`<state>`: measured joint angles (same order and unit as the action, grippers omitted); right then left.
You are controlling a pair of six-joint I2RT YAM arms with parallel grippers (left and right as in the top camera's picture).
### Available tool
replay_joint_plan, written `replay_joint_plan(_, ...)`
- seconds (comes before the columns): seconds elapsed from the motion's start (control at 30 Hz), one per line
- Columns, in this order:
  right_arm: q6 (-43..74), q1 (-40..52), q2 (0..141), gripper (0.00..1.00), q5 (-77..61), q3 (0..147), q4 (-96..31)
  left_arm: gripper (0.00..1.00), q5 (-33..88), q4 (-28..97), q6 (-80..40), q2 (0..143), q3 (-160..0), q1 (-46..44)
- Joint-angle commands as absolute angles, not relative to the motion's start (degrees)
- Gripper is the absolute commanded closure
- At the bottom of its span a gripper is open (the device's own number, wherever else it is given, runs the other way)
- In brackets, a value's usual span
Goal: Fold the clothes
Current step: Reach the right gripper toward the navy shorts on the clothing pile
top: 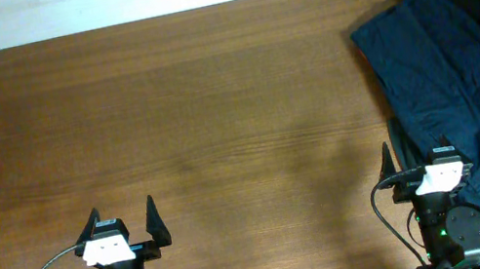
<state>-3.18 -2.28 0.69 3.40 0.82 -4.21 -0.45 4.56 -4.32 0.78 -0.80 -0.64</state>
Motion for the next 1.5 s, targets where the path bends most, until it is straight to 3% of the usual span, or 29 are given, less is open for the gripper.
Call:
replay_joint_plan(0.0,-2.7,-1.9,0.3,0.01,3.5,0.3,-4.3,0.01,0.2,4.8,-4.6,0.4,-0.5,-0.3)
replay_joint_plan(1.07,-2.7,-1.9,0.3,0.01,3.2,0.3,-4.3,0.01,0.0,4.7,-4.7,0.4,-0.5,-0.3)
replay_joint_plan(1.3,1.2,-1.9,0.4,0.01,0.7,1.8,-4.4,0.01,5.2,2.9,-4.7,0.6,-1.3,-0.3)
replay_joint_plan(1.47,1.2,-1.9,3.8,0.01,3.3,11.8,-14.2,0.01,5.1,10.0,-4.7,7.4,-9.2,-0.3)
